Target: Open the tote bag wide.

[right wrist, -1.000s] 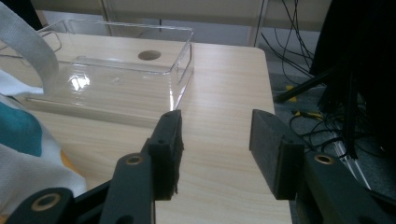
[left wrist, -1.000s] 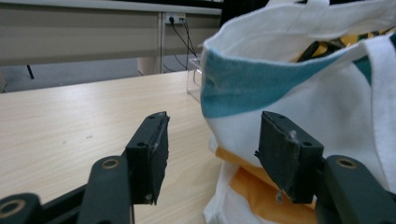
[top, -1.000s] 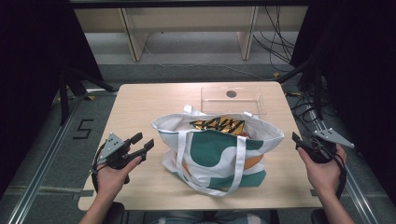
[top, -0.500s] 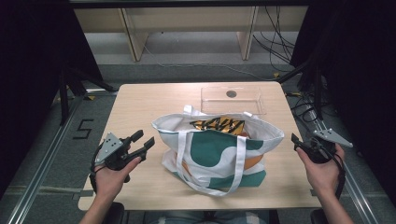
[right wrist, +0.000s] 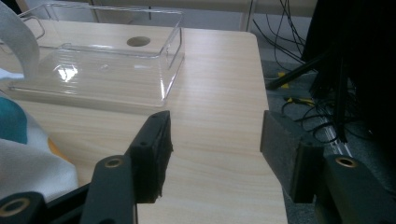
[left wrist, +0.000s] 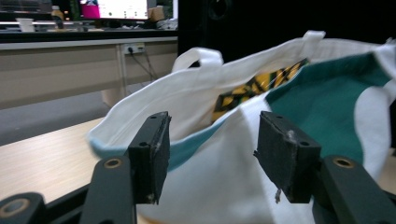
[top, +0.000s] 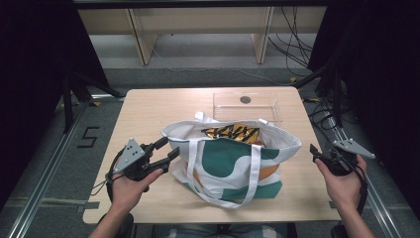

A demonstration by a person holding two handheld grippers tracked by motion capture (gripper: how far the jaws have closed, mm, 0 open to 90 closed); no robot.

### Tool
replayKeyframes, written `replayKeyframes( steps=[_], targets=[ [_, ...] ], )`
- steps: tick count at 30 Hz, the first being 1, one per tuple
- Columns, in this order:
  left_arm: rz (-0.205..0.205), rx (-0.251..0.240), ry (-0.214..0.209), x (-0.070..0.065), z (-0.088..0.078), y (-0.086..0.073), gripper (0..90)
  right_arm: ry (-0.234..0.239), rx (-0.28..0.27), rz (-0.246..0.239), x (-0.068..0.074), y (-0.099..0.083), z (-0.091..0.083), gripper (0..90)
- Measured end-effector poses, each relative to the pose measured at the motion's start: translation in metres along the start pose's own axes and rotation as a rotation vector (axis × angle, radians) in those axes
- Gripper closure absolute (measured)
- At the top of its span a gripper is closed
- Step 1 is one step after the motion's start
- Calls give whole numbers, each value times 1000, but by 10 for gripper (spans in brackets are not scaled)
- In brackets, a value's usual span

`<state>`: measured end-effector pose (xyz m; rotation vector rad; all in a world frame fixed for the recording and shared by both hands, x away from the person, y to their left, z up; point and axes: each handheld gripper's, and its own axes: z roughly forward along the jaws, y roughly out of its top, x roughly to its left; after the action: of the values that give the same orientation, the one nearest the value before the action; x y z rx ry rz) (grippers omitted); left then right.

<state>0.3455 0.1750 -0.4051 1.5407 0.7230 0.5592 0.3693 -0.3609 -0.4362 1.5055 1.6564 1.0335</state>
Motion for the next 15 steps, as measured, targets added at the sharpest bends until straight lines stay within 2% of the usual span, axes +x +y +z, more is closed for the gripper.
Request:
replayKeyframes(
  steps=[2,3,4,6,8,9,10,12,15],
  targets=[
    [10,-15,-9,-3,4,4,437,2,-4,10,0,0,0,439],
    [20,-11,-10,-4,4,6,437,18,-16,-35,-4,0,1,439],
    [21,-13,-17,-6,5,8,438,11,-10,-37,-4,-1,1,440],
    [34,-14,-29,-10,9,10,438,7,-2,-14,-2,-1,-1,441],
    [45,-10,-43,-13,13,12,438,6,-1,-12,-1,-1,-1,441],
    [72,-20,-46,-14,16,14,437,6,-6,-27,-3,-1,-1,441],
    [91,-18,-54,-17,19,16,435,6,-1,-6,-1,-1,-2,441],
    [99,-17,-65,-21,23,19,435,7,5,7,-1,-2,-2,441],
    [110,-13,-75,-25,27,22,432,10,1,0,-2,-2,-1,440]
  ],
)
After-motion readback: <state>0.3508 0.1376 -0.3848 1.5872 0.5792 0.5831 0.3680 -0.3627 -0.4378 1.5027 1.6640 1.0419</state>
